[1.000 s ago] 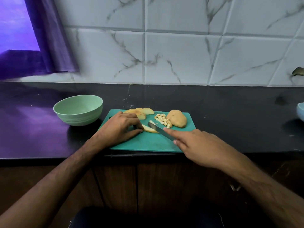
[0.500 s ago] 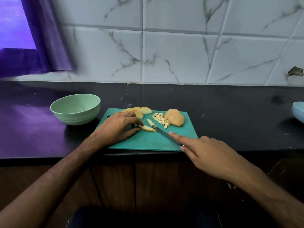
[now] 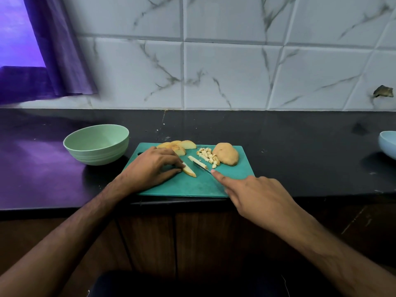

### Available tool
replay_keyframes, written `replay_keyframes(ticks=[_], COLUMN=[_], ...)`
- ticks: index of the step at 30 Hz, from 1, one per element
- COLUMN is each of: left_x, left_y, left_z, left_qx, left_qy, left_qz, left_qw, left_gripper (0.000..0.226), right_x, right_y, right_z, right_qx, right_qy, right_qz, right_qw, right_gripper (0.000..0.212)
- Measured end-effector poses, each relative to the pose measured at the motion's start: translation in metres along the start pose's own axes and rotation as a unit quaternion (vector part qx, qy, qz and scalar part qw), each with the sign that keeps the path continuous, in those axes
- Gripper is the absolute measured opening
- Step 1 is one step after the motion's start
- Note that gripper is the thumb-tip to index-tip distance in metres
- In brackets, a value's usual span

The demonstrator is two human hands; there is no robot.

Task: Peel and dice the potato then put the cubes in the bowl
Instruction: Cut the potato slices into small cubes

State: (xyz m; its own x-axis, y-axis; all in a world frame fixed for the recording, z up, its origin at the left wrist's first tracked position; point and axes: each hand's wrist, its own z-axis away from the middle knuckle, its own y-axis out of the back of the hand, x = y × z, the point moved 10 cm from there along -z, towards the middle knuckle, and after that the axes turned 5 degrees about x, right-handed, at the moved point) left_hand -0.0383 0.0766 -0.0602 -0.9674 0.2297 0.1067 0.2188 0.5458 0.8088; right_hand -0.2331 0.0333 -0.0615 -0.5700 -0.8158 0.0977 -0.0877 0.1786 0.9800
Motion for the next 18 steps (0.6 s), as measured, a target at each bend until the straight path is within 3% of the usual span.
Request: replay_keyframes(ticks=[5,18], left_x=[0.003,0.002], left_y=[0.004,0.001], left_z=[0.001,-0.002], left_qx=[0.025,0.017], left_qy=[-0.004,-0.012], left_qz=[-0.017,-0.019], left_qw=[1.000,1.000], left_gripper=[0.034,0.038], right_x=[-0.006,-0.032], right_y=[0.001,-0.002], right_z=[-0.008,-0.022], right_qx=[-0.025,-0.045], right_qy=[-0.012,-0.007], right_qz=[-0.133,-0.101], right_qw=[0.991,0.994], right_gripper=[0.051,0.051])
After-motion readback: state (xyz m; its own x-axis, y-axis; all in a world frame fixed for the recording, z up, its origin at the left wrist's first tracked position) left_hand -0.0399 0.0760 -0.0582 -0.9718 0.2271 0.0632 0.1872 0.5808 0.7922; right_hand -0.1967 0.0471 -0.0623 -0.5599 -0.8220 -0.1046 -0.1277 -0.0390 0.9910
